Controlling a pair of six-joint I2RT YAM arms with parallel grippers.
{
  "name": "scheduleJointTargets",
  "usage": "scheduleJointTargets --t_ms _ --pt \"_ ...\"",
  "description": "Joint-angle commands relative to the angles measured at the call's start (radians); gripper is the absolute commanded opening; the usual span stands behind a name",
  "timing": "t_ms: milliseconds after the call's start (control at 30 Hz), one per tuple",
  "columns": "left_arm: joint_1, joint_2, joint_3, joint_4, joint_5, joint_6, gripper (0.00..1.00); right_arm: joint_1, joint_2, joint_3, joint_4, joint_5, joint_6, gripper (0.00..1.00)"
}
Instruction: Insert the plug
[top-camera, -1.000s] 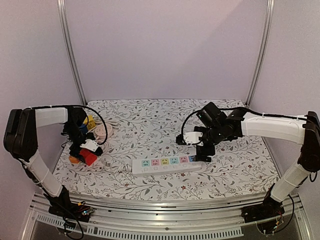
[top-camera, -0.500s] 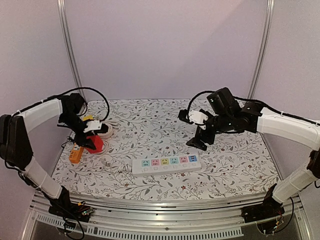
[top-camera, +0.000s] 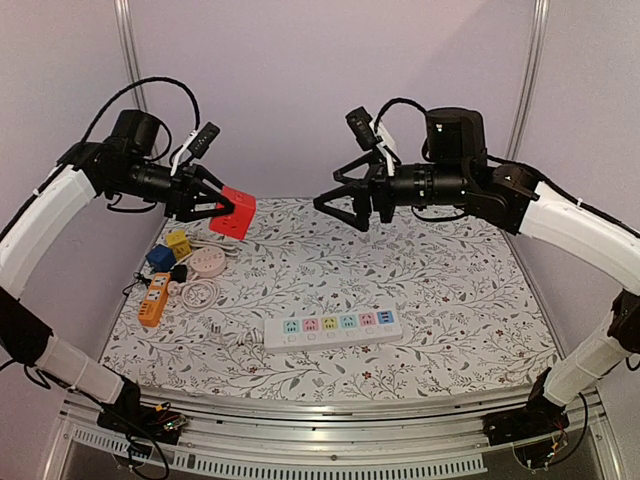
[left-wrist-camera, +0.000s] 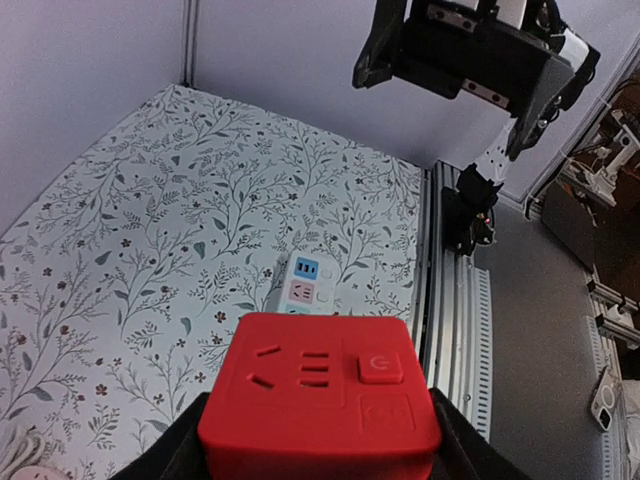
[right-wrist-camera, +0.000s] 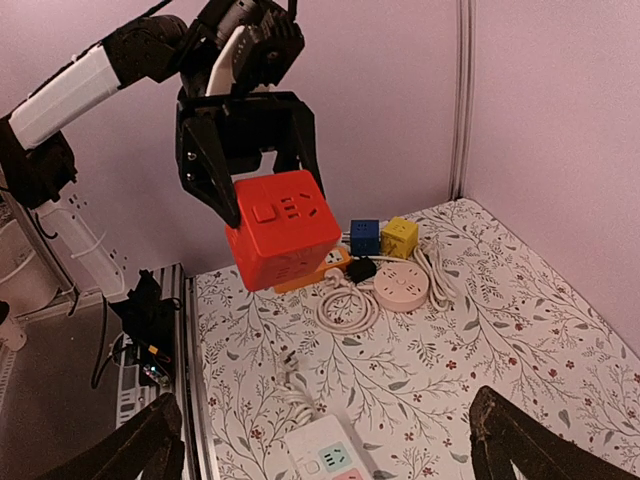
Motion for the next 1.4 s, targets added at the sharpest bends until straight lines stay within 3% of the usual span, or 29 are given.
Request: scheduleJointTargets --t_ms 0,100,200,400,867,1000,1133,1300,1367 --pt "-0.062 0.022 0.049 0.020 0.082 -0.156 0.00 0.042 0.088 0.082 0.021 -0.038 0.129 0.97" --pt "-0.105 0.033 0.069 -0.008 0.079 -0.132 0.00 0.110 0.137 0.134 -0.048 0.059 0.047 0.97" --pt "-0.162 0.051 0.081 -0.068 0.043 -0.058 0.00 0.143 0.188 0.178 -0.080 0.042 -0.053 0.99" --pt "-0.218 0.062 0.107 -0.177 0.038 0.079 0.00 0.143 0.243 0.204 -0.080 -0.028 -0.056 0.99" --pt "-0.288 0.103 0.166 -0.234 -0.023 0.135 0.00 0.143 0.297 0.253 -0.069 -0.109 -0.031 0.90" --pt "-0.291 0.114 0.183 -0.234 -0.025 0.130 0.00 0.143 0.304 0.255 -0.066 -0.118 0.001 0.80" --pt "-0.294 0.120 0.184 -0.233 -0.029 0.130 0.00 0.143 0.302 0.249 -0.052 -0.140 0.016 0.57" --pt "-0.297 0.122 0.178 -0.232 -0.035 0.129 0.00 0.144 0.288 0.223 -0.007 -0.145 0.031 0.57" --pt "-0.298 0.121 0.178 -0.232 -0.037 0.130 0.00 0.144 0.284 0.218 0.004 -0.148 0.034 0.51"
